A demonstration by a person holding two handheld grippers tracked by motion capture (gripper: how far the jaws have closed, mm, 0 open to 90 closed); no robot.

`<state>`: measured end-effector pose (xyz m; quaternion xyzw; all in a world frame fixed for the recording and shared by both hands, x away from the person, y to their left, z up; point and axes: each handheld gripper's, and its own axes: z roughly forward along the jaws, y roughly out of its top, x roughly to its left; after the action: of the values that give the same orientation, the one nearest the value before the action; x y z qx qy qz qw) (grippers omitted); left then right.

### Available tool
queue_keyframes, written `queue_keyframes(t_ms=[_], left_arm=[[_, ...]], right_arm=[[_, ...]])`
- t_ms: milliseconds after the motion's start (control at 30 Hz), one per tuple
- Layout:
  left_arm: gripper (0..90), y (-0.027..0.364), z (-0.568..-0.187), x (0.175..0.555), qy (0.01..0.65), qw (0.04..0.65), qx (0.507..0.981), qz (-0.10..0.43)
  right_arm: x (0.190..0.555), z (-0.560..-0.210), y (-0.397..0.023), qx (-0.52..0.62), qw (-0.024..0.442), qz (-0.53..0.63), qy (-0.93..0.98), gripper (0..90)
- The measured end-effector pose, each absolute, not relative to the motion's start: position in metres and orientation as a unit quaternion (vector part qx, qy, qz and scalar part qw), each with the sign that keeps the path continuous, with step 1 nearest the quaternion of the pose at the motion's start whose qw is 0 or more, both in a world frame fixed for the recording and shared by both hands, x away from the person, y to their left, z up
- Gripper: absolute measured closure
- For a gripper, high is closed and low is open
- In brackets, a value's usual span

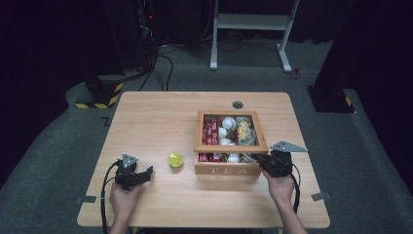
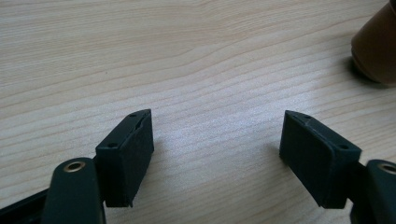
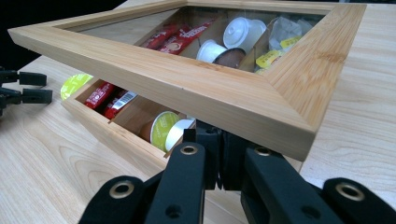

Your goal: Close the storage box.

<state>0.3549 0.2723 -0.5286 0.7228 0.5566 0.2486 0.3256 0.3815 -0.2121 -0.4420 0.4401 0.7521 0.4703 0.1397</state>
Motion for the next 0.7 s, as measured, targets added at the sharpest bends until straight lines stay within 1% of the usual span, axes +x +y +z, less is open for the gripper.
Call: queue_keyframes(t_ms=[600,700], left_arm=[[25.5,0.272,-0.529,0.355,0.555,0.326,0.725,0.247],[25.5,0.272,-0.529,0.355,0.555,0.326,0.724,0.247]], right_arm=[[0.374,-0.456,-0.210,0.443,0.129,0.452,0.763,87.5],[0.372,-0.459,-0.206,0.434,0.134,0.445,0.772,87.4]])
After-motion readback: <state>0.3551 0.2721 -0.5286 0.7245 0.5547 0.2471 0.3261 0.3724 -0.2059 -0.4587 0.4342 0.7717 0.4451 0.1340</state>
